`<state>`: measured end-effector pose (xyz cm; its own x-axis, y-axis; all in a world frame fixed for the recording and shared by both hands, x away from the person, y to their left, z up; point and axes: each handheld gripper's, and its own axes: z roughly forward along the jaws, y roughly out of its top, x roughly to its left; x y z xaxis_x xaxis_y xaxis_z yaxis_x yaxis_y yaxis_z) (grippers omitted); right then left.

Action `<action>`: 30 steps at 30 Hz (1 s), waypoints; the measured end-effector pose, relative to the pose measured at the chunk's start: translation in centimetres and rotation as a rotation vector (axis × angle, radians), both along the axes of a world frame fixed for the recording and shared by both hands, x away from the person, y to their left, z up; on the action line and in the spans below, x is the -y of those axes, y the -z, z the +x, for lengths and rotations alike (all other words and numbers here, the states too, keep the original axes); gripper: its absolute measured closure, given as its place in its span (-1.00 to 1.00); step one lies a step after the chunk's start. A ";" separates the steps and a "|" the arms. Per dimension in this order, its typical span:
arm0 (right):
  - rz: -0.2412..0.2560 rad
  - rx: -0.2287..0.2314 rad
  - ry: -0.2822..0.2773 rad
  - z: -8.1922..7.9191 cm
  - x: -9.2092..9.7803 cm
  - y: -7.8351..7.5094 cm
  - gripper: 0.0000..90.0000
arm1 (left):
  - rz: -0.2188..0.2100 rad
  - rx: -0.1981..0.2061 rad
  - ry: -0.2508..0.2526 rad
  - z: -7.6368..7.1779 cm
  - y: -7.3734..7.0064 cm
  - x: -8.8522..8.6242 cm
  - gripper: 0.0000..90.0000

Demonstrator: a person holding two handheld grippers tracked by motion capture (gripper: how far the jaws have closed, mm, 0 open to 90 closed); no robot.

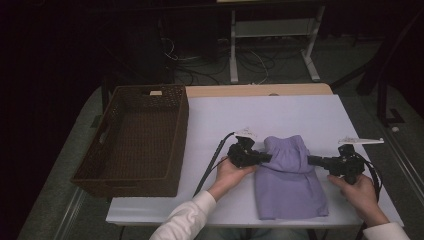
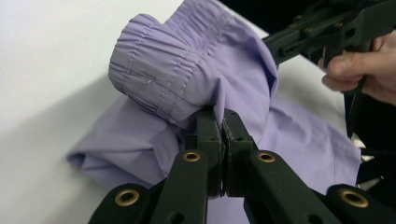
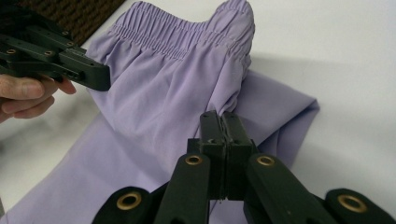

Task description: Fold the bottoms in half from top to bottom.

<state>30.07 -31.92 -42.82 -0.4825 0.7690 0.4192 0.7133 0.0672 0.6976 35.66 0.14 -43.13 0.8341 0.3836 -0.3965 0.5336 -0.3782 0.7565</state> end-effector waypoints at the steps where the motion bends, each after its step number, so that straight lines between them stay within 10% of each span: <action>1: -0.001 -0.008 -0.003 -0.2 0.0 0.1 0.96 | 0.002 -0.002 0.003 0.0 0.1 0.0 0.95; 20: -0.052 -0.064 -0.034 -0.5 -0.7 0.7 0.88 | 0.019 -0.062 0.007 -0.3 2.5 -0.2 0.94; 30: 0.035 -0.022 0.022 -0.5 0.2 -1.0 0.00 | 0.020 -0.050 0.009 -0.4 2.5 -0.2 0.93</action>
